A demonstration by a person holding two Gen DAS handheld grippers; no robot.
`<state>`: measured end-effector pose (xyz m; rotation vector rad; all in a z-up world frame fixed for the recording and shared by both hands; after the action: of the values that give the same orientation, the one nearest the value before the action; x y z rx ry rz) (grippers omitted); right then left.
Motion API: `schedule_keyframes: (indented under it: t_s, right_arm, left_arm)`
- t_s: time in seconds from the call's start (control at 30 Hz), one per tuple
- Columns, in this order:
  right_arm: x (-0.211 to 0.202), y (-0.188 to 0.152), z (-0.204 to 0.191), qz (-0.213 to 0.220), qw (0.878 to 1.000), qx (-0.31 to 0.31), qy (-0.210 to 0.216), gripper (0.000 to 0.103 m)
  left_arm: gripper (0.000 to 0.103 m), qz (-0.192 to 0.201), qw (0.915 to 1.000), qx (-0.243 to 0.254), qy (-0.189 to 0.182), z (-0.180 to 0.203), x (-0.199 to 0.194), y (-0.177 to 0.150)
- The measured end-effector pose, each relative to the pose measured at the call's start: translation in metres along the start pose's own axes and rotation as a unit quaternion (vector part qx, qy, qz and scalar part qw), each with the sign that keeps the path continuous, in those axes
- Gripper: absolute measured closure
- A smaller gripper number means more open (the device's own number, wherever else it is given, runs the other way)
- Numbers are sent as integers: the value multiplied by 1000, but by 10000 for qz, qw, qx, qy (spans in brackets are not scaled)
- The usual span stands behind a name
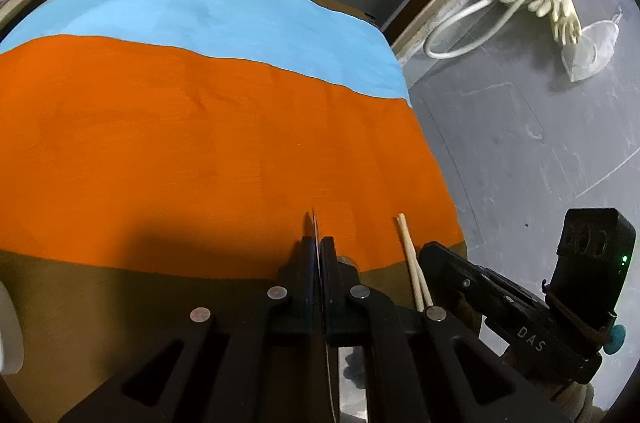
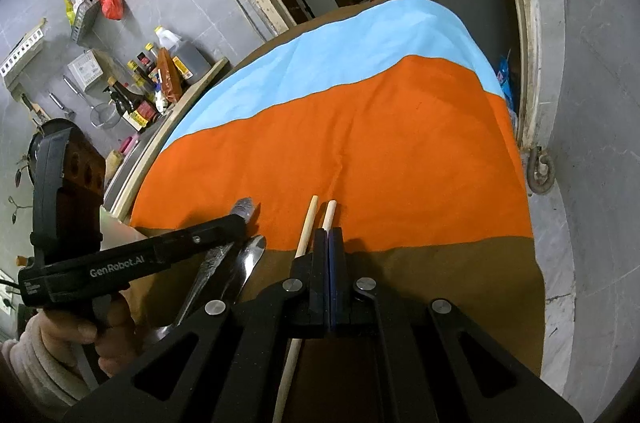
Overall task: Organize utensils
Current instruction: 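Grasp a wooden chopstick with the right tool while the left tool grasps a metal knife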
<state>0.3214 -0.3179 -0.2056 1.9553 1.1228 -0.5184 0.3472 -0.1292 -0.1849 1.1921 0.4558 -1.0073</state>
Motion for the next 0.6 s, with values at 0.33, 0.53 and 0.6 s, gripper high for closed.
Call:
schedule_keyframes:
  t_s: [0.33, 0.53, 0.6]
  right_arm:
    - [1, -2, -10, -93, 9997, -229, -67, 102]
    - [11, -5, -16, -378, 9965, -502, -545, 86]
    - [12, -6, -23, -422, 9947, -628, -690, 85]
  left_arm:
    - [100, 0, 9999, -108, 100, -4, -1, -2]
    - [100, -97, 9999, -121, 69, -4, 0, -1]
    - [100, -122, 9998, -121, 55, -4, 1, 1]
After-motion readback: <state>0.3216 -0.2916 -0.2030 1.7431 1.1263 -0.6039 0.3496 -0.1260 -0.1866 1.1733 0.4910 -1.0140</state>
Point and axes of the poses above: each gripper's, at about its wrist camera, not at the fingertips, and x roughly the way its jaws point, z to its right, y to its top, the point moved 3 cm from there along x, roughly the way its jaws point, and after that the axes turned 14 degrees about x, right-handed, at the moved point
